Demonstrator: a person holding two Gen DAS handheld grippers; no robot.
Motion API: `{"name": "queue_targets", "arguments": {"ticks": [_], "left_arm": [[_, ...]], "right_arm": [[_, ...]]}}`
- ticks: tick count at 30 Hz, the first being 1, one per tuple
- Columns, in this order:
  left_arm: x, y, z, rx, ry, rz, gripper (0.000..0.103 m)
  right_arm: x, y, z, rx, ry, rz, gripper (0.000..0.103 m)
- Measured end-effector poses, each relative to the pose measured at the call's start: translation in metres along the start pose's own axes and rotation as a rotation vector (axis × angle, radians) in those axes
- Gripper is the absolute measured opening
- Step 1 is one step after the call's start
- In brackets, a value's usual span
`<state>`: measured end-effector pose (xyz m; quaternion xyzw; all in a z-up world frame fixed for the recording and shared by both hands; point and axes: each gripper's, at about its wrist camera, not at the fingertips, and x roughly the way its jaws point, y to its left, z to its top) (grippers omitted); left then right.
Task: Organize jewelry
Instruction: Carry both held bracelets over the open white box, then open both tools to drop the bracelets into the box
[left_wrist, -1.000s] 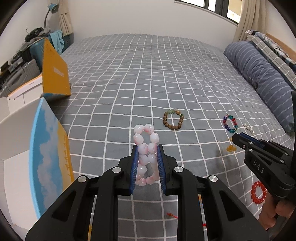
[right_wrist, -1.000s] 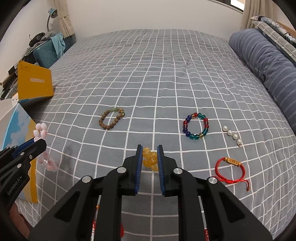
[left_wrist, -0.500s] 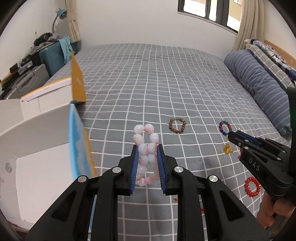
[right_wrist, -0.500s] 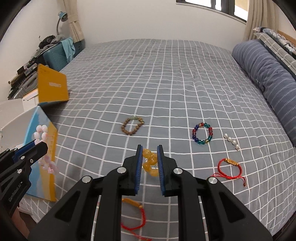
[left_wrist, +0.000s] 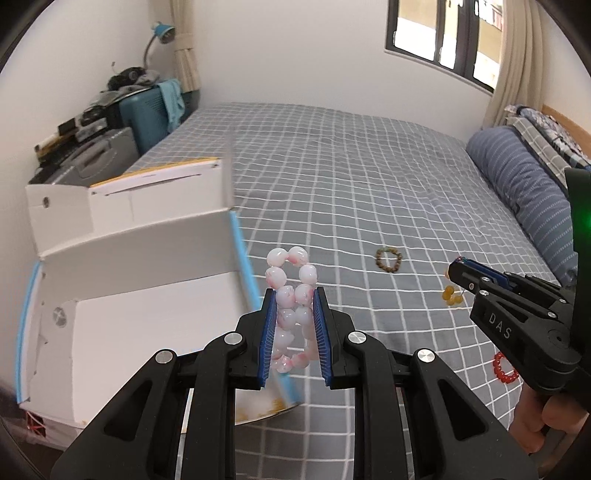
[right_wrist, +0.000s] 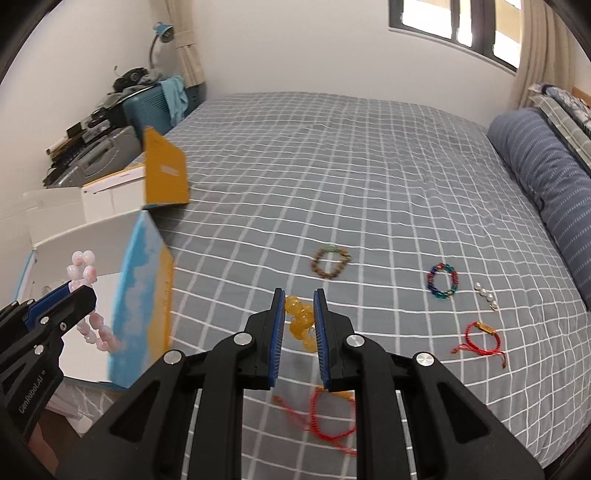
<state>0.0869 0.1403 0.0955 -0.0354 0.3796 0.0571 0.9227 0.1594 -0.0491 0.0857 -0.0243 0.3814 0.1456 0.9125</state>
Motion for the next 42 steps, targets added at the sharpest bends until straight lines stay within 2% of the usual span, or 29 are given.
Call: {"name": "queue_targets", "arguments": {"ticks": [9, 16, 26, 33, 40, 41, 42], "left_arm": [[-0.019, 0.070, -0.007, -0.074, -0.003, 0.071, 0.020], [-0.026, 0.136, -0.021, -0.144, 0.014, 0.159, 0.020], [-0.009, 0.207, -0.043, -0.221, 0.080, 0.231, 0.020], [0.011, 0.228, -0.055, -0.242, 0.137, 0.241, 0.020], [0.016, 0.234, -0.058, -0.260, 0.155, 0.245, 0.022], [0.016, 0.235, -0.058, -0.264, 0.154, 0.250, 0.022], [0.016, 0.236, -0.058, -0.268, 0.153, 0.248, 0.022]], "right_arm": [[-0.007, 0.074, 0.007, -0.055, -0.011, 0.076, 0.015], [-0.006, 0.142, 0.007, -0.107, -0.011, 0.148, 0.015], [0.041, 0.215, -0.009, -0.187, 0.067, 0.188, 0.015], [0.078, 0.231, -0.018, -0.199, 0.142, 0.183, 0.015], [0.087, 0.239, -0.019, -0.201, 0.153, 0.168, 0.016], [0.087, 0.239, -0.019, -0.200, 0.155, 0.169, 0.017], [0.087, 0.240, -0.019, -0.199, 0.155, 0.172, 0.026]]}}
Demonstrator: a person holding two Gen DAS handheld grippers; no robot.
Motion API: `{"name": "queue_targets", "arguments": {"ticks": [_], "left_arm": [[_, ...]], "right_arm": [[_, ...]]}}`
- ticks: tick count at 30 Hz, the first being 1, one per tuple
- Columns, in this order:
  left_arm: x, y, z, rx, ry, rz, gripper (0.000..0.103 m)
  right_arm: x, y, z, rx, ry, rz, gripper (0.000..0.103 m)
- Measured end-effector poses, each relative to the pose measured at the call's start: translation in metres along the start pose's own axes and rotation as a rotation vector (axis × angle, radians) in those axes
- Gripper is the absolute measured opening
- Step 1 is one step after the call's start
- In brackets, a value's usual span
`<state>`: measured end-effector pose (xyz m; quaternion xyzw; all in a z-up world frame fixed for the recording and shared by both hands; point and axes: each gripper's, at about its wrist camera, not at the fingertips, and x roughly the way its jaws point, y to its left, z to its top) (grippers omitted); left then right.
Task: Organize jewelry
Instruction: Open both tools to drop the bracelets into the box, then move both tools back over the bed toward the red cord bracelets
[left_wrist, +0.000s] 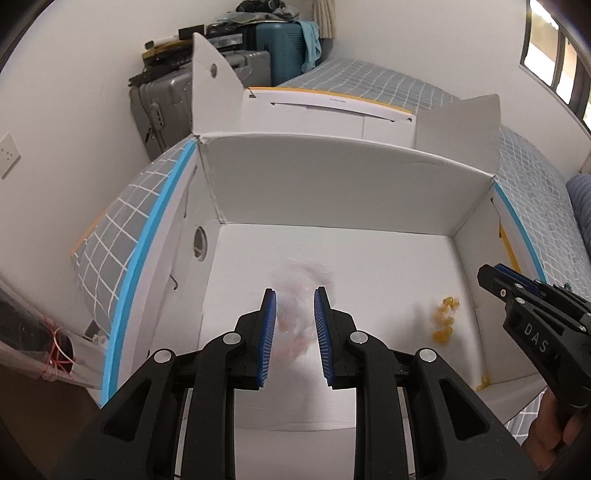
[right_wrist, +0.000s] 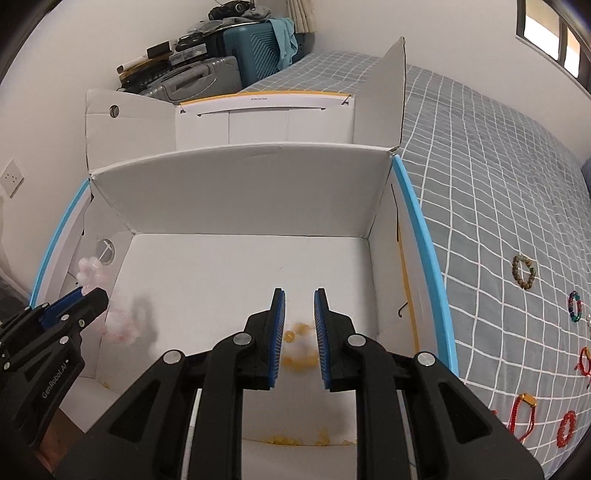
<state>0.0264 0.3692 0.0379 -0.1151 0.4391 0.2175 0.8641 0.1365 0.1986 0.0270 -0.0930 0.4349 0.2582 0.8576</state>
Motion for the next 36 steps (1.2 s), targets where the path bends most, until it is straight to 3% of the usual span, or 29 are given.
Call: {"name": "queue_targets", "arguments": {"ticks": [2, 4, 6, 11, 15, 20, 23, 36], "left_arm": [[-0.002, 0.000, 0.000, -0.005, 0.003, -0.002, 0.029], [-0.005, -0.001, 0.000, -0.006, -0.006, 0.005, 0.042], [-0.007, -0.001, 0.000, -0.004, -0.017, 0.017, 0.047], [-0.014, 0.003, 0.002, -0.010, -0.053, 0.031, 0.074], [-0.016, 0.006, 0.004, -0.023, -0.067, 0.038, 0.079], [-0.020, 0.001, 0.004, -0.014, -0.094, 0.052, 0.093], [-0.027, -0.005, 0.006, -0.014, -0.113, 0.038, 0.096], [-0.041, -0.075, 0.006, 0.065, -0.138, -0.056, 0.097]], "right_arm": [[-0.003, -0.001, 0.000, 0.002, -0.015, -0.002, 0.043], [-0.006, -0.001, 0.000, 0.002, -0.027, -0.006, 0.051], [-0.010, 0.000, 0.000, 0.003, -0.037, 0.000, 0.062], [-0.022, 0.001, 0.001, -0.008, -0.074, 0.001, 0.077], [-0.029, 0.001, 0.003, -0.019, -0.095, -0.007, 0.087], [-0.038, -0.007, 0.004, -0.002, -0.110, 0.003, 0.094], [-0.043, -0.015, 0.002, 0.005, -0.119, -0.010, 0.095], [-0.083, -0.097, -0.009, 0.092, -0.172, -0.095, 0.095]]}}
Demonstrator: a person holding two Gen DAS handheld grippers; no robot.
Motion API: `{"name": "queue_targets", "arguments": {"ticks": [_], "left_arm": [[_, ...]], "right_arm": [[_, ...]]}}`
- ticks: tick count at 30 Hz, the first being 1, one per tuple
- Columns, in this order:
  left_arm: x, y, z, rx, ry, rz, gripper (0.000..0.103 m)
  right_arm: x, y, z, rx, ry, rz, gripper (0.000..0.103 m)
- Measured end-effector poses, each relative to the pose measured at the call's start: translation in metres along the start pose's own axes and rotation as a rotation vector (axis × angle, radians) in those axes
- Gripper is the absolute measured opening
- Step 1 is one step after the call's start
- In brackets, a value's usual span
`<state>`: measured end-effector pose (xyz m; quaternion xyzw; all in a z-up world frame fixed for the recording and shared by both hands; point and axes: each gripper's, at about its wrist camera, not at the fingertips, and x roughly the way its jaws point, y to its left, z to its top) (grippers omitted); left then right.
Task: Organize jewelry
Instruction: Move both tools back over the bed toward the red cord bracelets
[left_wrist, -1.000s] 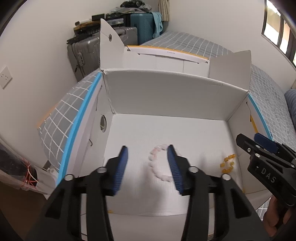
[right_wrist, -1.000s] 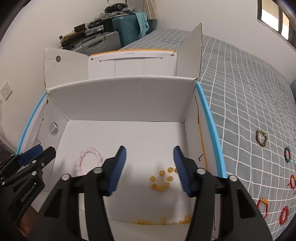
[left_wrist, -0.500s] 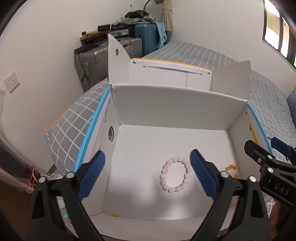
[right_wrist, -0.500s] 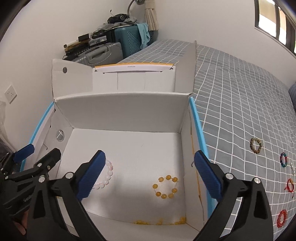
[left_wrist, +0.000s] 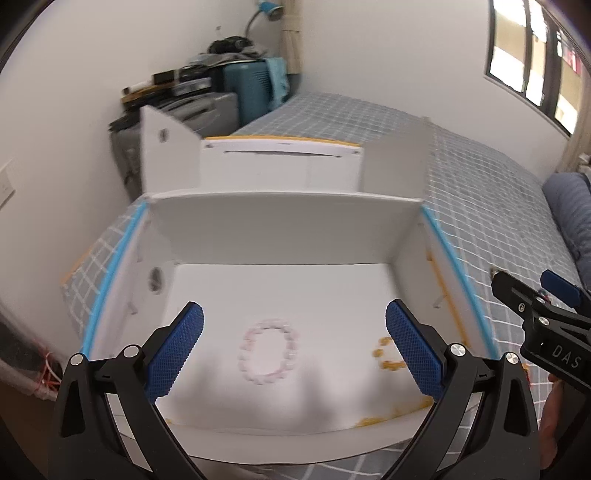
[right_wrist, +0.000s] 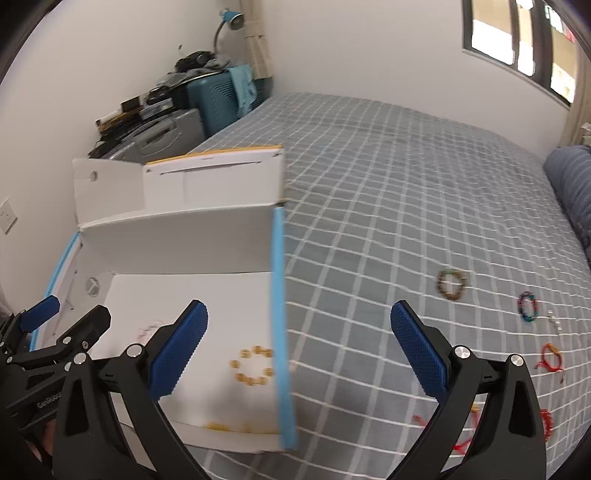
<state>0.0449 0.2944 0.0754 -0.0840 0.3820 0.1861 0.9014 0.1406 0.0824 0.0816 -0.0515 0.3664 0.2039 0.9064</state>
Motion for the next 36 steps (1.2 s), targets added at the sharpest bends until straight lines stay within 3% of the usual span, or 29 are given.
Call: {"name": "queue_targets", "arguments": {"ticks": [21, 28, 36], "left_arm": [[0.011, -0.194, -0.015, 0.216, 0.023, -0.209, 0.097], [0.020, -0.256, -0.045, 0.315, 0.066, -0.266, 0.097], [0.036, -0.299, -0.086, 0.373, 0.148, -0.305, 0.097]], "right_arm": [[-0.011, -0.206, -0.029, 0.197, 0.013, -0.179, 0.095], [-0.011, -0.279, -0.050, 0.258, 0.054, -0.252, 0.095], [0.006, -0.353, -0.084, 0.313, 0.148, -0.309, 0.095]]}}
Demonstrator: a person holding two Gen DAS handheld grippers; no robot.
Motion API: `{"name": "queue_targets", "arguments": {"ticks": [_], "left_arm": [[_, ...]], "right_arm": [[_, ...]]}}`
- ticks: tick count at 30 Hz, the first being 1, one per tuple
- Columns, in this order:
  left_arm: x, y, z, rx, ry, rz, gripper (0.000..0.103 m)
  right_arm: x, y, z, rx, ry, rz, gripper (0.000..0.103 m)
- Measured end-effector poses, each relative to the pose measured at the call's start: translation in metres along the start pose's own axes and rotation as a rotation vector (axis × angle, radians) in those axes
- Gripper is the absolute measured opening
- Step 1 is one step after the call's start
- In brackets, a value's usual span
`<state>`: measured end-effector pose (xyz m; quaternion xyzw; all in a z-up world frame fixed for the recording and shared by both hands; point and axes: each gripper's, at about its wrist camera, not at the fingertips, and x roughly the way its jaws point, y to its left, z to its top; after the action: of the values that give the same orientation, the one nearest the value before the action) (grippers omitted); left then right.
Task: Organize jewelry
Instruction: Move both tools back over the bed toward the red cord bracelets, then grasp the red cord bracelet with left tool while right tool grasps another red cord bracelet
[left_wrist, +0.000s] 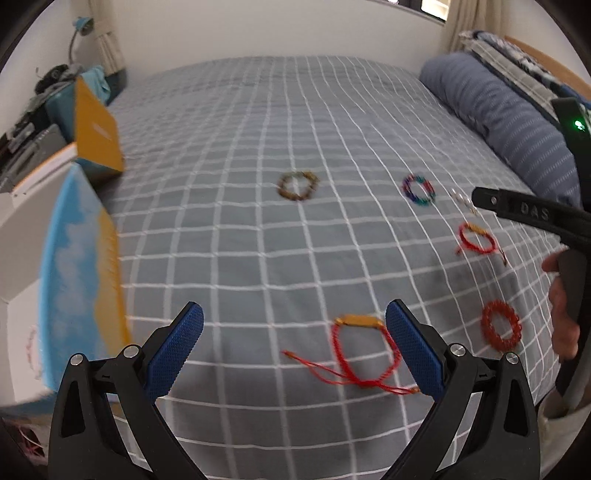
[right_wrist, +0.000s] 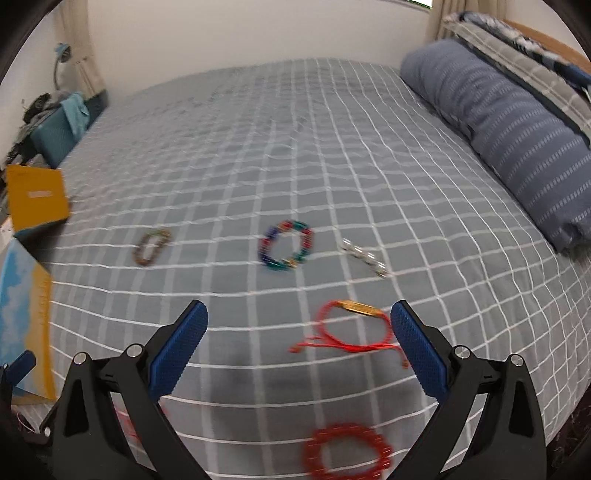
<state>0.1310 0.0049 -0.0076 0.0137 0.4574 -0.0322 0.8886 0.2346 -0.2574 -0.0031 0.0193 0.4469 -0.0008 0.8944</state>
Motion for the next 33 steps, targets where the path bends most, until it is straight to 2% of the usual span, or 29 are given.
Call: {"name": "queue_targets", "arguments": {"ticks": [9, 15, 20, 27, 29, 33], "left_arm": [[0.029, -0.027, -0.024, 0.009, 0.047, -0.001, 0.097], [0.046, -0.035, -0.032, 0.029, 0.075, 0.017, 0.097], [0.059, -0.037, -0.036, 0.034, 0.098, -0.005, 0.097], [0.066, -0.036, -0.036, 0.030, 0.110, -0.014, 0.095], [0.066, -0.036, -0.036, 0.027, 0.114, -0.008, 0.085], [0.063, -0.040, -0.036, 0.049, 0.117, -0.012, 0.073]], "right_arm": [[0.041, -0.035, -0.007, 0.040, 0.076, -0.004, 0.095], [0.067, -0.038, -0.007, 0.044, 0.117, -0.009, 0.095], [0.084, -0.037, -0.005, 0.048, 0.137, -0.007, 0.095], [0.096, -0.036, -0.003, 0.048, 0.157, -0.013, 0.082], [0.096, -0.036, -0.002, 0.052, 0.158, -0.015, 0.077], [0.095, -0.037, 0.000, 0.067, 0.161, -0.018, 0.065]]}}
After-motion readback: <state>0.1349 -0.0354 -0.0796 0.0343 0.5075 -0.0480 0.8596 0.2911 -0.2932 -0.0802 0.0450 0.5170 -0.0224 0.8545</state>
